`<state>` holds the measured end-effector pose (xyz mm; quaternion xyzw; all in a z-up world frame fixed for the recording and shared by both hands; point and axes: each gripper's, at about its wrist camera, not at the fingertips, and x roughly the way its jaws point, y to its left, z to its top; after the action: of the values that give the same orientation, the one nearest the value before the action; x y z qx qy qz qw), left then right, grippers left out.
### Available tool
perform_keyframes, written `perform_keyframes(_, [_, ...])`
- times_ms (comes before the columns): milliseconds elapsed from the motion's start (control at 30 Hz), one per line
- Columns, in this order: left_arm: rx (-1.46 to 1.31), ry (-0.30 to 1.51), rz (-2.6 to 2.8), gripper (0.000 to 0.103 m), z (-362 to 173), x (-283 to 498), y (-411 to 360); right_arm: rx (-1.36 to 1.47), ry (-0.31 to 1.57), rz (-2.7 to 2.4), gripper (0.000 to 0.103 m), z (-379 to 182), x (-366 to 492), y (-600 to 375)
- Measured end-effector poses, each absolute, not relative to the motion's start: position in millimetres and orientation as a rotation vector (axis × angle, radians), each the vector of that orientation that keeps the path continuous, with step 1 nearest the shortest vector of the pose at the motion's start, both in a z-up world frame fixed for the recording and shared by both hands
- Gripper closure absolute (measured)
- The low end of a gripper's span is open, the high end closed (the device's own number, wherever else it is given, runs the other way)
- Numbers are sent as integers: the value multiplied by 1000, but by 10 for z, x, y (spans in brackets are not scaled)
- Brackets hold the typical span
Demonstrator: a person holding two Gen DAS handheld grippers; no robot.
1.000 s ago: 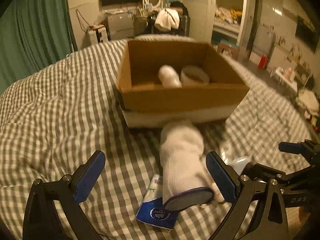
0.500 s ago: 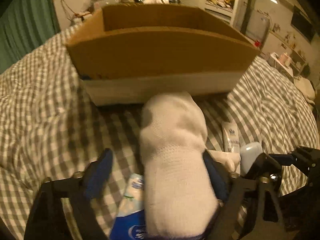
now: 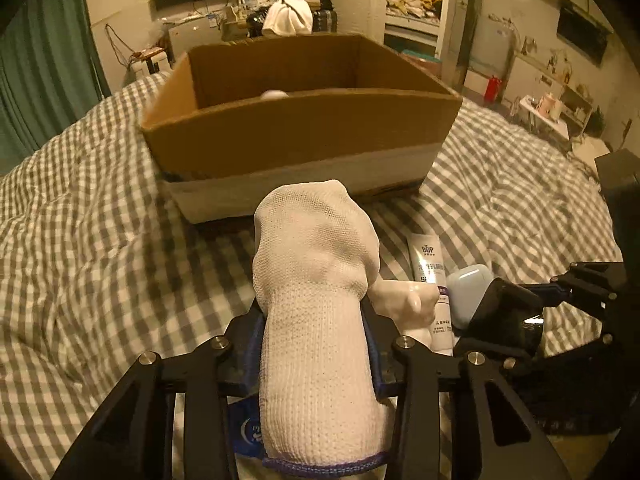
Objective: Organize objects
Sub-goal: 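Lower the left tool onto the white sock and grasp it, then grasp the black round mirror with the right tool while the left tool holds the sock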
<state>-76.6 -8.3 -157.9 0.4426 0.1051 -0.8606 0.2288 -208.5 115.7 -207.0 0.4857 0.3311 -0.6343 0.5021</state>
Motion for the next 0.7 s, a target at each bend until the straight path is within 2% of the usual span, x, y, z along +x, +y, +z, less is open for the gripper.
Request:
perform_keyframes(633, [1119,379,-2329,62,-1178,-312,-294,1074,732,-1629,39,-1351,-1906,1174])
perform_keyframes(667, [1111,383,-2328,62,-1151,-288,-312,1067,732,-1631,49,-1361,-1892,1139])
perform_keyframes(700, [1105,386,-2328,62,-1126,-271,-326,1059,726,-1627,73,-1324,-1883,1126])
